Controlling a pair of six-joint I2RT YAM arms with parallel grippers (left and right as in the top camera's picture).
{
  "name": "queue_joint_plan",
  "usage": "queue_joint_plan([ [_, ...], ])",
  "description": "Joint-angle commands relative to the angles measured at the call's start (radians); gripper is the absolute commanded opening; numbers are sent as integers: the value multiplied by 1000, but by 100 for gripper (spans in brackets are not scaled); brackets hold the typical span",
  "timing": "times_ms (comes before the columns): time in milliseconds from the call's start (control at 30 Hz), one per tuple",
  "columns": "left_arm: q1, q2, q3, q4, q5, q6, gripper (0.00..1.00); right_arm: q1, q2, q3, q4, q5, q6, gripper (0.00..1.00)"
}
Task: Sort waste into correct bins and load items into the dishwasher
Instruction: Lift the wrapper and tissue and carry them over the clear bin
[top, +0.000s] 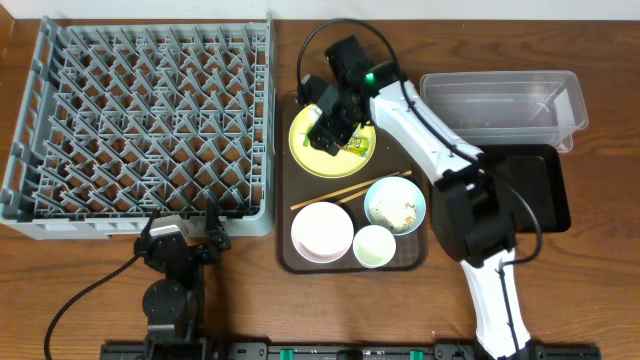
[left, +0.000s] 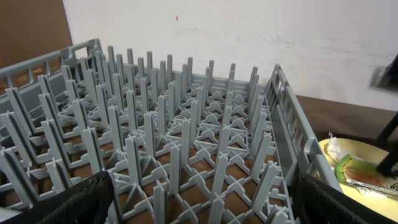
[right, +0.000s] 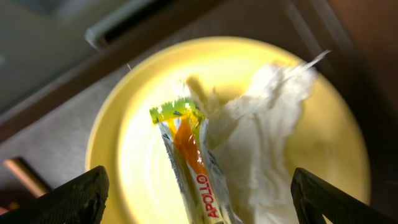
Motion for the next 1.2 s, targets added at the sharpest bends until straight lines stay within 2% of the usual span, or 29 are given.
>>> queue_joint_plan([
  [0, 6, -6, -29, -23, -5, -5, 92, 3, 38, 19, -1, 44, -26, 92],
  [267, 6, -6, -29, -23, -5, -5, 92, -2, 87, 18, 3, 103, -26, 91],
  [367, 6, -6, -29, -23, -5, -5, 92, 1, 97, 18, 0, 103, -25, 87],
  [467, 6, -6, -29, -23, -5, -5, 92, 2, 108, 17, -7, 103, -25, 77],
  [733, 6, -6, -29, -23, -5, -5, 92, 3, 113, 17, -15, 103, 6, 36],
  [800, 6, -6, -29, -23, -5, -5, 93, 2, 113, 17, -13, 103, 20, 21],
  [867, 6, -6, -29, -23, -5, -5, 92, 2, 109, 22, -11, 113, 53, 1],
  [1000, 6, -6, -29, -23, -5, -5, 92, 2, 90, 63, -25, 177, 190, 1],
  [1167, 6, -6, -29, -23, -5, -5, 93, -3, 5, 134, -47, 185, 282, 1],
])
